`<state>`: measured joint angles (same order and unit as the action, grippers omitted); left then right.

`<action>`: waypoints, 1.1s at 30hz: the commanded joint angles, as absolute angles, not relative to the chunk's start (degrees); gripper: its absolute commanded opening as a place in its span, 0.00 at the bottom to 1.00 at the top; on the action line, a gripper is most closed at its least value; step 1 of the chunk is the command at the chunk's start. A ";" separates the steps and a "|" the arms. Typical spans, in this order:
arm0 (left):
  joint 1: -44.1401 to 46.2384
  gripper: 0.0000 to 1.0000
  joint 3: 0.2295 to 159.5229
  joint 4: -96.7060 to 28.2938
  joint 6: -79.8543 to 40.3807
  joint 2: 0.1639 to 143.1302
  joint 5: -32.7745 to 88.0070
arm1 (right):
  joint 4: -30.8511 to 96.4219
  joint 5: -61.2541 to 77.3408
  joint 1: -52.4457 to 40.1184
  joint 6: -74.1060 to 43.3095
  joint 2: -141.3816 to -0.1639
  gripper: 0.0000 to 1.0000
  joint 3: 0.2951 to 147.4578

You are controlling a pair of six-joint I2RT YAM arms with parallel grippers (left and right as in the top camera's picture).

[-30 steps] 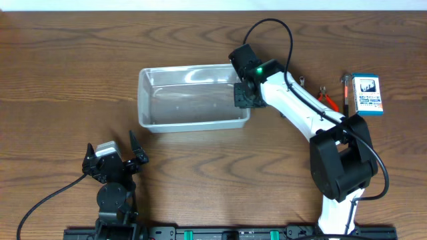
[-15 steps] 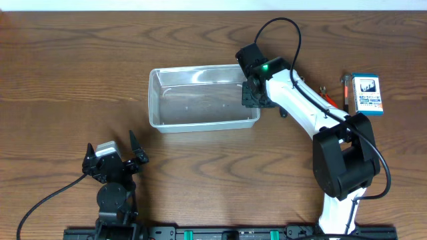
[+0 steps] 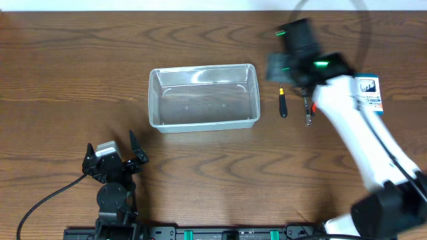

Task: Pack container
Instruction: 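Release the rim and move the right gripper to the screwdriver package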

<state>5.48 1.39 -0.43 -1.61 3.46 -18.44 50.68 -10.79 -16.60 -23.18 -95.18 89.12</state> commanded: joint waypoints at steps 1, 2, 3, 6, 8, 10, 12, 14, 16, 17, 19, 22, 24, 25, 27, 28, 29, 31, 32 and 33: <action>5.65 0.98 0.23 -2.35 -1.52 3.25 -19.57 | 52.84 -14.81 -9.43 -15.40 -93.95 0.76 89.30; 5.65 0.98 0.23 -2.33 -1.52 3.25 -19.57 | 53.23 -14.74 -7.66 -13.72 -93.95 0.75 89.30; 5.65 0.98 0.23 -2.35 -1.52 3.25 -19.55 | 53.71 -14.74 -5.21 -11.53 -94.11 0.73 89.23; 5.65 0.98 0.23 -2.35 -1.52 3.25 -19.55 | 54.24 -14.55 1.56 -6.98 -95.15 0.71 89.12; 5.65 0.98 0.23 -2.35 -1.52 3.25 -19.57 | 53.84 -14.52 5.28 -4.75 -95.96 0.73 89.14; 5.65 0.98 0.23 -2.33 -1.52 3.25 -19.55 | 53.04 -13.58 8.97 -2.07 -96.99 0.76 89.14; 5.65 0.98 0.23 -2.35 -1.52 3.25 -19.55 | 52.16 -10.63 12.08 1.23 -97.86 0.81 89.14; 5.65 0.98 0.23 -2.35 -1.52 3.25 -19.55 | 51.57 -7.33 15.64 4.19 -99.00 0.85 89.12; 5.65 0.98 0.23 -2.35 -1.52 3.25 -19.57 | 50.89 -4.19 18.87 5.69 -100.36 0.87 89.14; 5.65 0.98 0.23 -2.35 -1.52 3.25 -19.57 | 50.54 -2.07 20.49 6.72 -101.21 0.89 89.14; 5.65 0.98 0.23 -2.35 -1.52 3.25 -19.57 | 50.04 1.87 23.27 8.27 -102.91 0.91 89.12; 5.65 0.98 0.23 -2.35 -1.52 3.25 -19.55 | 49.93 5.54 26.00 10.90 -106.04 0.92 89.14; 5.65 0.98 0.23 -2.35 -1.52 3.25 -19.57 | 49.84 5.41 26.76 12.71 -108.51 0.93 89.14; 5.65 0.98 0.23 -2.35 -1.52 3.25 -19.55 | 49.67 5.37 26.94 13.56 -109.60 0.93 89.14; 5.65 0.98 0.23 -2.35 -1.52 3.25 -19.57 | 48.90 5.37 27.05 14.76 -112.03 0.95 89.14; 5.65 0.98 0.23 -2.35 -1.52 3.25 -19.57 | 48.23 5.37 27.05 15.20 -113.27 0.95 89.14; 5.65 0.98 0.23 -2.35 -1.52 3.25 -19.57 | 47.53 5.39 27.03 15.27 -114.28 0.96 89.14; 5.65 0.98 0.23 -2.35 -1.52 3.25 -19.57 | 46.00 5.37 26.85 15.29 -116.49 0.99 89.14; 5.65 0.98 0.23 -2.33 -1.50 3.25 -19.57 | 45.25 4.95 26.74 15.31 -117.49 0.99 89.14; 5.65 0.98 0.23 -2.35 -1.52 3.25 -19.57 | 44.62 4.64 26.63 15.31 -118.28 0.99 89.14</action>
